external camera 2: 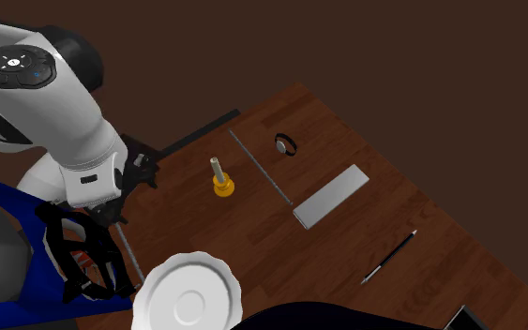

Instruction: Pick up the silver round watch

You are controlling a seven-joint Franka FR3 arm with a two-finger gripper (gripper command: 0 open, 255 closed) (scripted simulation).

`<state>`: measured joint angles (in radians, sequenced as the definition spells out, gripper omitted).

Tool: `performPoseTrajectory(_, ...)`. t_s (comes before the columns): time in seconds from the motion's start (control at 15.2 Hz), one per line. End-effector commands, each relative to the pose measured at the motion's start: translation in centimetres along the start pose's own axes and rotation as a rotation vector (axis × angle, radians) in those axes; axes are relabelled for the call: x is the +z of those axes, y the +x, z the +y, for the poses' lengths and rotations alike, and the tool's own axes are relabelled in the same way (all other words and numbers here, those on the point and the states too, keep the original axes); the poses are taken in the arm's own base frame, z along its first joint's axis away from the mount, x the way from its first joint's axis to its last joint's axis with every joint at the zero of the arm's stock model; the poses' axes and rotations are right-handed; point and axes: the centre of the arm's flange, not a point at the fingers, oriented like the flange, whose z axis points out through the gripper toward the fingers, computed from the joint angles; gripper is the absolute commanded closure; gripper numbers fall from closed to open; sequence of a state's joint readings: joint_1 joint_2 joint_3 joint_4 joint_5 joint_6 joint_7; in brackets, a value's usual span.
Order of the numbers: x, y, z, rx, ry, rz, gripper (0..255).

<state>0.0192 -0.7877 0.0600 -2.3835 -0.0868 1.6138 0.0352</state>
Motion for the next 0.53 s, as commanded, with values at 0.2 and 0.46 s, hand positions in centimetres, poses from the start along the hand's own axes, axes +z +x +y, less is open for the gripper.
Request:
performPoseTrajectory(0.2,-0.2,2.6,-2.7,-0.001,0.019,-0.002,0)
performPoseTrajectory(0.46,-0.5,6.1,-6.3,-0.003,0.044,-0.004,0)
